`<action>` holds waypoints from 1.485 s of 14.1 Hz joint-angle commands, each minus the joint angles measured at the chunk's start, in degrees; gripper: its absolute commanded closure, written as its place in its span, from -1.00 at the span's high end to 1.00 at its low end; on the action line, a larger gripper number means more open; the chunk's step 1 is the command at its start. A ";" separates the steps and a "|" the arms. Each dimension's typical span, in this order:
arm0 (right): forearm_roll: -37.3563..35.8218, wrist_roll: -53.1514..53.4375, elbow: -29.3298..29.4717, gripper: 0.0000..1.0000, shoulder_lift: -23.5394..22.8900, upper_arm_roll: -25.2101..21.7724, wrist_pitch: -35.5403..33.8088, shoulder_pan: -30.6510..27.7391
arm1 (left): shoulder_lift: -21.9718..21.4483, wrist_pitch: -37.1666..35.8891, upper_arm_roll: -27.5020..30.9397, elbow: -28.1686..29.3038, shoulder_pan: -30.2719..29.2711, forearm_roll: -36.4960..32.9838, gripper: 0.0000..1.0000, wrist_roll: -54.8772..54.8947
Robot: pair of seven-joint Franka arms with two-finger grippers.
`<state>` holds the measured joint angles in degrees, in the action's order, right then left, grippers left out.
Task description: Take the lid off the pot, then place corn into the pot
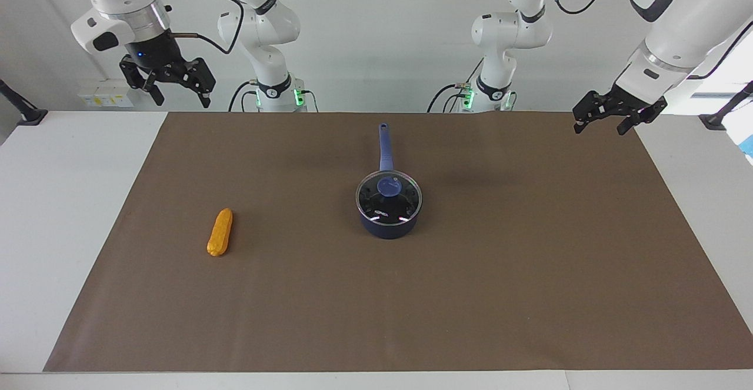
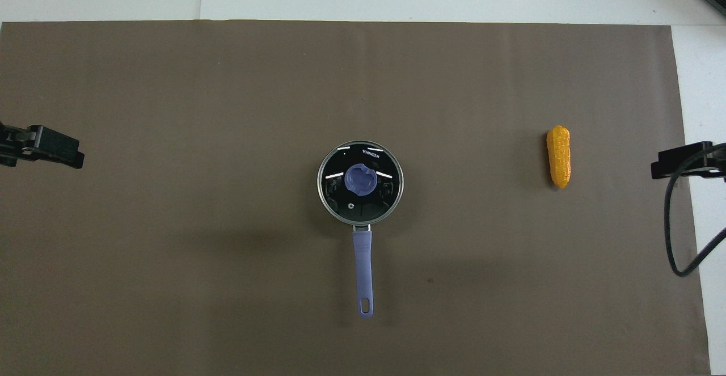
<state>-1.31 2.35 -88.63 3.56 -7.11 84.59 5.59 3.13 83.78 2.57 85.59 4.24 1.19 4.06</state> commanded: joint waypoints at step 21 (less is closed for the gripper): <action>0.79 -1.55 -1.19 1.00 0.75 0.25 1.28 -0.76 | -3.83 2.87 -0.99 7.29 1.29 -0.40 1.00 1.65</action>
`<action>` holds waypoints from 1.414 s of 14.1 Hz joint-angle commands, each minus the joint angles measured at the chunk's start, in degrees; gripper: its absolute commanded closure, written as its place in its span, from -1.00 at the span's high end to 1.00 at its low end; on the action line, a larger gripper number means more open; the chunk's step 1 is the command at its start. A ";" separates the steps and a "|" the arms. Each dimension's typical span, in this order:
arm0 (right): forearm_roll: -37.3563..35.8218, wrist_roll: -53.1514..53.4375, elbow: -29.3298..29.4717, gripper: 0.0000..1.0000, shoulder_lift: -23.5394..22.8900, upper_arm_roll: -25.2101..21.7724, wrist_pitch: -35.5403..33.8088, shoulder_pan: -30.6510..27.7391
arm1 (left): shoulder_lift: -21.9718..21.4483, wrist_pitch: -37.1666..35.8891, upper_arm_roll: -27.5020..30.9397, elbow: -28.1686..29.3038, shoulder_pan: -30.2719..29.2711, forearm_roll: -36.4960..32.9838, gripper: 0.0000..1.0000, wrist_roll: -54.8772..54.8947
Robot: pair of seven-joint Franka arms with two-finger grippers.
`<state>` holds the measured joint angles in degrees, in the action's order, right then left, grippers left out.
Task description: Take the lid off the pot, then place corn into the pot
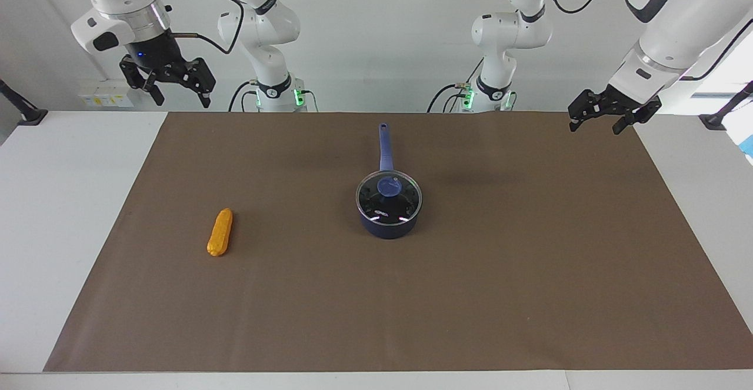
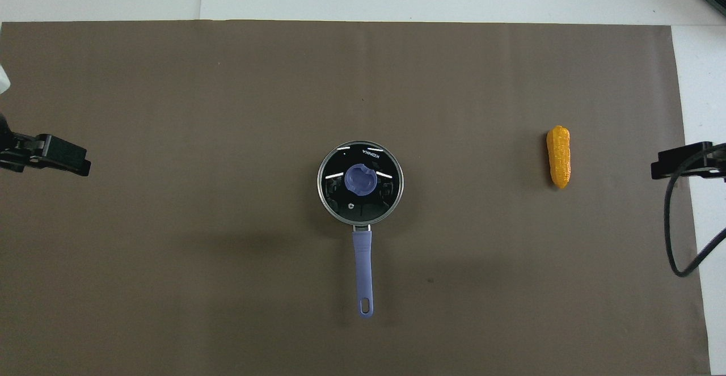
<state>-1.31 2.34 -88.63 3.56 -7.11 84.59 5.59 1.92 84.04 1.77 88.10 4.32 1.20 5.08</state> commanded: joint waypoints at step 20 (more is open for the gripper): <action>0.79 -7.97 -16.75 1.00 -15.23 0.08 35.79 -4.71 | 2.47 17.12 -0.37 9.46 21.08 0.73 1.00 -12.35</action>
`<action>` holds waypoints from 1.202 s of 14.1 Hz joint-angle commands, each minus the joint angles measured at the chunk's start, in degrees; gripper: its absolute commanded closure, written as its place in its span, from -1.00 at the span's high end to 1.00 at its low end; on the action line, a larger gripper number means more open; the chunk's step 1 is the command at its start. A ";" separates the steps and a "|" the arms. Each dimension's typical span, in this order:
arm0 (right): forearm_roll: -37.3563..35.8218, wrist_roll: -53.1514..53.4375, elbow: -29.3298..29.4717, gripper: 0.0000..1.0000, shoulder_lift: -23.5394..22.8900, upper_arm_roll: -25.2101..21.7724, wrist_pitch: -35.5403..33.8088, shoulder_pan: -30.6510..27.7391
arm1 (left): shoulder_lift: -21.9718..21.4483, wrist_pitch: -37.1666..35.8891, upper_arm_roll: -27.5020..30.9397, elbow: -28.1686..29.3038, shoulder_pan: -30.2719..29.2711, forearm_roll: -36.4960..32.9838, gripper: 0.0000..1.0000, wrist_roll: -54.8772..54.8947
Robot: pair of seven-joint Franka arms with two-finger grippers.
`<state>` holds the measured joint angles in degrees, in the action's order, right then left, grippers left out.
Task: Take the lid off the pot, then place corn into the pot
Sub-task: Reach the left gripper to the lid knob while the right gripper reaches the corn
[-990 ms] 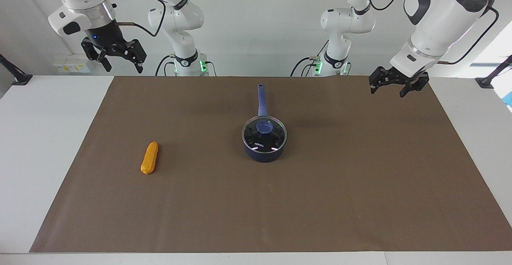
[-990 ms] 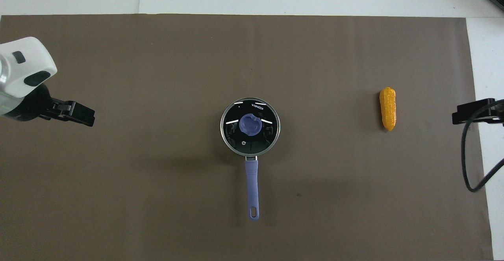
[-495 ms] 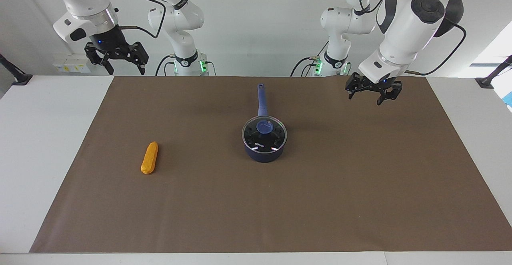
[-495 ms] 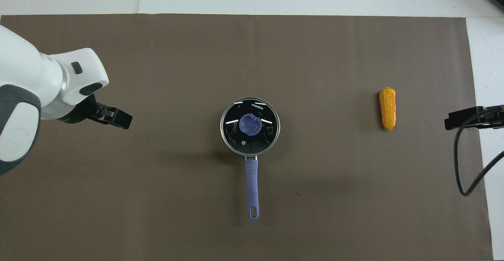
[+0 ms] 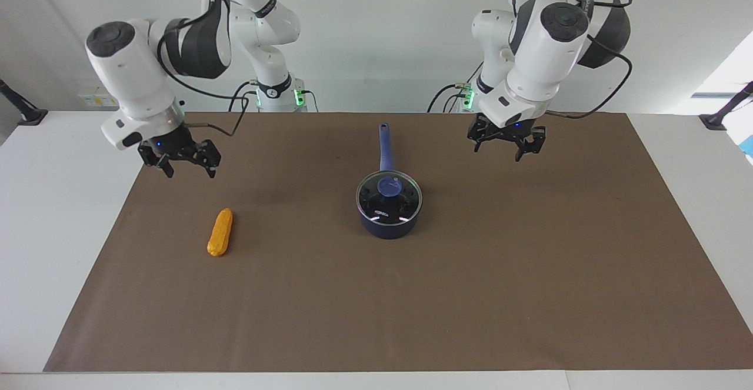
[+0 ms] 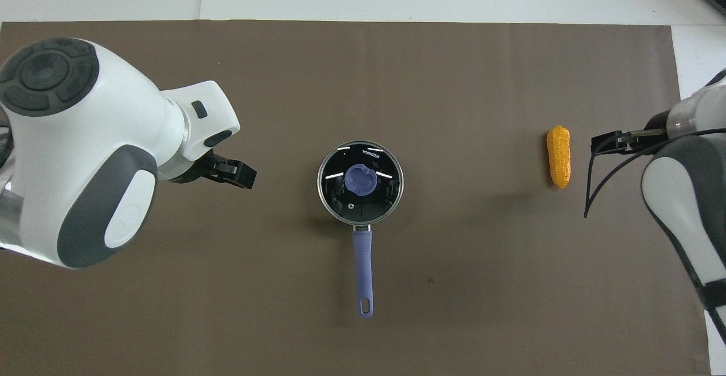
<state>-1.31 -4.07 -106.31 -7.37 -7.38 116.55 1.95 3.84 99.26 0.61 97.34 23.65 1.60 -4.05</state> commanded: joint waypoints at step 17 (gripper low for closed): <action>8.08 -1.82 -1.71 -0.99 -16.35 0.35 18.36 -0.81 | 21.64 8.22 0.53 -16.04 15.38 2.00 1.00 -29.61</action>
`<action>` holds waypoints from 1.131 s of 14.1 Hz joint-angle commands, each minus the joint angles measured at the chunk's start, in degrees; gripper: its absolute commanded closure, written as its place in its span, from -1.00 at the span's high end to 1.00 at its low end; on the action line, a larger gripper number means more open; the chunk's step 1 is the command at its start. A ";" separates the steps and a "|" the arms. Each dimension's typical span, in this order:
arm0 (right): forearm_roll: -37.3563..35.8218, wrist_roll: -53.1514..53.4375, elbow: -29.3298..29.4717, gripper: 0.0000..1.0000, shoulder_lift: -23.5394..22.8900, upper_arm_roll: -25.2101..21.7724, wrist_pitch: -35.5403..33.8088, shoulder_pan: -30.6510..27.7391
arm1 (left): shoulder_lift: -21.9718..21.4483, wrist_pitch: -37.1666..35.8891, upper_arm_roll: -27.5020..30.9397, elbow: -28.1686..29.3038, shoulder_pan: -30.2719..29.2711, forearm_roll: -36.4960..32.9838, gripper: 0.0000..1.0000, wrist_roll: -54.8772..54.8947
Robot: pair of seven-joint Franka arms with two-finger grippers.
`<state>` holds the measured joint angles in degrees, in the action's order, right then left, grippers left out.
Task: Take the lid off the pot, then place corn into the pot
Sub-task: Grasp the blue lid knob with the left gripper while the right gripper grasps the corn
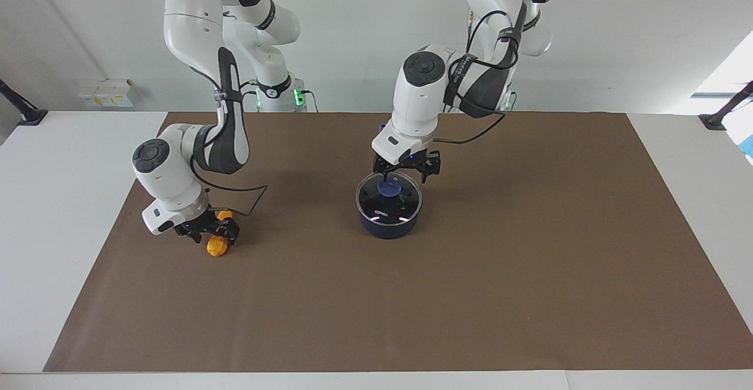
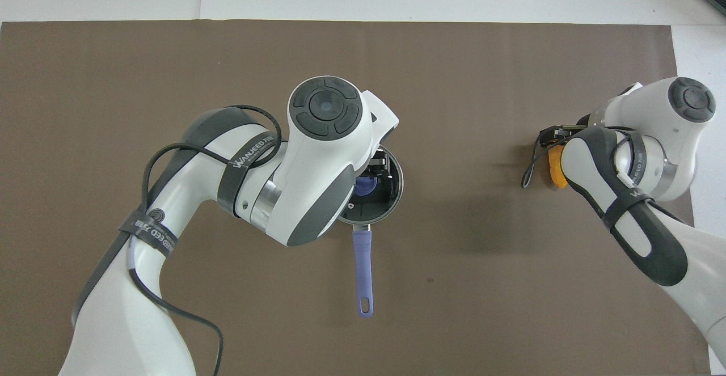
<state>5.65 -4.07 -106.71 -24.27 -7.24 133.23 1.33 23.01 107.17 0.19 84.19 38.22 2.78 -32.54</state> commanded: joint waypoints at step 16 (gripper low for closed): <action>-2.22 -2.17 4.14 -1.00 17.23 0.30 -24.05 0.52 | 4.50 1.55 0.95 -2.36 2.92 0.21 1.00 -5.95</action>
<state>4.31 -4.61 -101.51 -10.08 -7.21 111.77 2.05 26.90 108.45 0.20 82.90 40.21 2.78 -37.15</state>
